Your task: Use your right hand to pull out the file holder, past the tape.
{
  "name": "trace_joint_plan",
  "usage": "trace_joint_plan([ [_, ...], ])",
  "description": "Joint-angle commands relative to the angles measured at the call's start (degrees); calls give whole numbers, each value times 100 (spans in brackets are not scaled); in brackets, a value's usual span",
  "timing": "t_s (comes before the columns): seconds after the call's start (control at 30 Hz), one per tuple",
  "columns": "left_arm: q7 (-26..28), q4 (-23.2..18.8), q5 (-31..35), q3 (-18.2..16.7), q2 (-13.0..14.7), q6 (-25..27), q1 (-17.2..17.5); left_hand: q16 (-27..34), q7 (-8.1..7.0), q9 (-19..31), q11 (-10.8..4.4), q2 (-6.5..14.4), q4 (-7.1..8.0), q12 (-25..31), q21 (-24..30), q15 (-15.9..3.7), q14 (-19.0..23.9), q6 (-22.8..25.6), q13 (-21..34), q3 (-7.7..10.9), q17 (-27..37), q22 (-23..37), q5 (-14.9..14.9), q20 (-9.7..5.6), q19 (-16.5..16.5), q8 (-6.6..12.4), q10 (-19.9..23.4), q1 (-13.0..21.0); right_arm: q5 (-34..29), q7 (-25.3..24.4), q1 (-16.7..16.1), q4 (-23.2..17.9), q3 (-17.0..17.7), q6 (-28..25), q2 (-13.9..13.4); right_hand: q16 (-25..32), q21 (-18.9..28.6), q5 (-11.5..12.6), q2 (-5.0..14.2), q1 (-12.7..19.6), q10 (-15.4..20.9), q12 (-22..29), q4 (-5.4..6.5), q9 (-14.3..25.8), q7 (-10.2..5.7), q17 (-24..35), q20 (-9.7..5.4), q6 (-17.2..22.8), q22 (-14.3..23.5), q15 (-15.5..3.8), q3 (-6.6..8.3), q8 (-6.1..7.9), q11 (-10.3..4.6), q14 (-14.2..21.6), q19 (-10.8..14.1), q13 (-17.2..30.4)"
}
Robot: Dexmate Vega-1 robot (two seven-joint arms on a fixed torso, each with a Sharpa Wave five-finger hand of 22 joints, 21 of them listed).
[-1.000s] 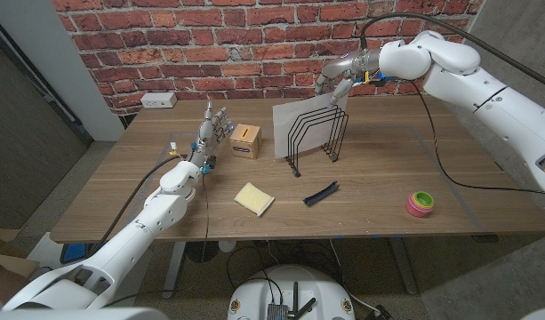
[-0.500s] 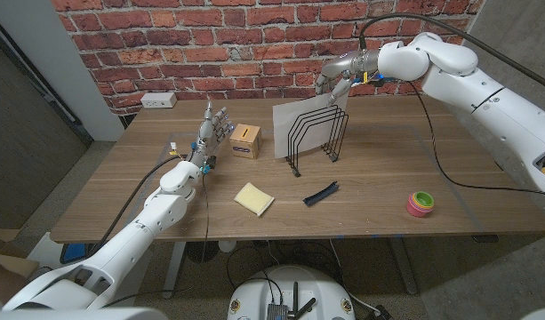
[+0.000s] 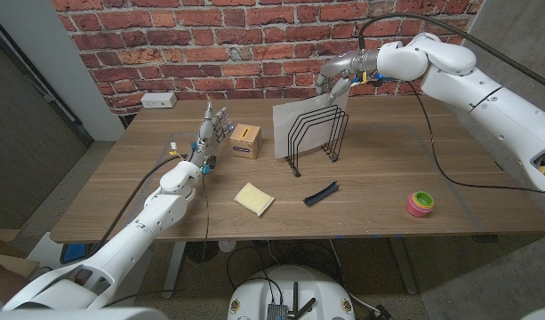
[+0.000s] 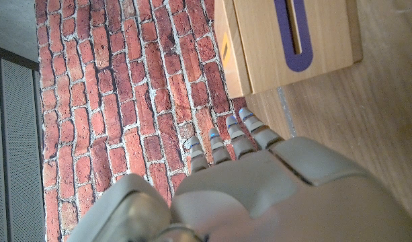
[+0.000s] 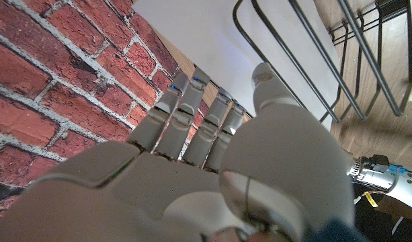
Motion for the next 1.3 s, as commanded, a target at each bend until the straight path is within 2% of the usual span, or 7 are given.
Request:
trace_joint_plan([
  [0.03,2,3,0,0,0,-2,0,37,-50,9,-38,60,41,34,42,-22,40,7,32,1,15,33,23,6,40,23,-11,-14,15,-80,49,105,-29,106,41,-62,33,-27,48,88,166,-8,-1,4,-8,52,-758,123,18,-567,-44,48,0,175,82,56],
  [0.3,2,1,0,-1,1,-2,1,35,-49,9,-32,60,41,41,42,-21,36,2,32,1,15,33,23,8,41,21,7,-14,28,-99,100,221,-66,141,94,-265,63,-75,167,261,389,-161,12,-13,-7,240,-770,279,46,-568,-181,101,5,489,172,176],
  [0.53,2,2,0,-1,1,-2,0,37,-49,9,-30,60,41,38,43,-17,40,3,32,1,15,33,23,5,41,21,1,-14,75,-91,138,262,-78,168,119,-449,131,-125,338,321,530,-236,28,-99,7,453,-777,436,78,-571,-344,3,6,671,238,243],
  [0.73,2,1,0,-1,1,-1,0,37,-48,9,-25,60,41,38,42,-20,40,9,32,1,15,33,23,6,40,24,-1,-14,92,-99,133,246,-74,151,116,-549,160,-151,448,311,623,-228,28,-98,-1,566,-779,527,86,-568,-416,-48,7,803,268,316],
  [1.03,2,1,0,-1,1,0,0,37,-60,9,-42,60,41,37,45,-23,40,4,32,1,15,32,24,6,47,22,-2,-14,131,-60,114,192,-57,102,95,-686,187,-178,587,301,753,-207,21,-96,-3,680,-784,685,93,-564,-459,-63,5,960,283,440],
  [1.3,2,2,-1,-1,1,-1,-1,36,-51,9,-39,61,41,37,42,-17,38,4,32,1,15,32,23,8,41,22,-1,-14,163,-29,138,189,-56,116,98,-793,202,-188,636,315,856,-215,11,-96,-8,738,-785,770,96,-563,-476,-70,10,1026,290,506],
])
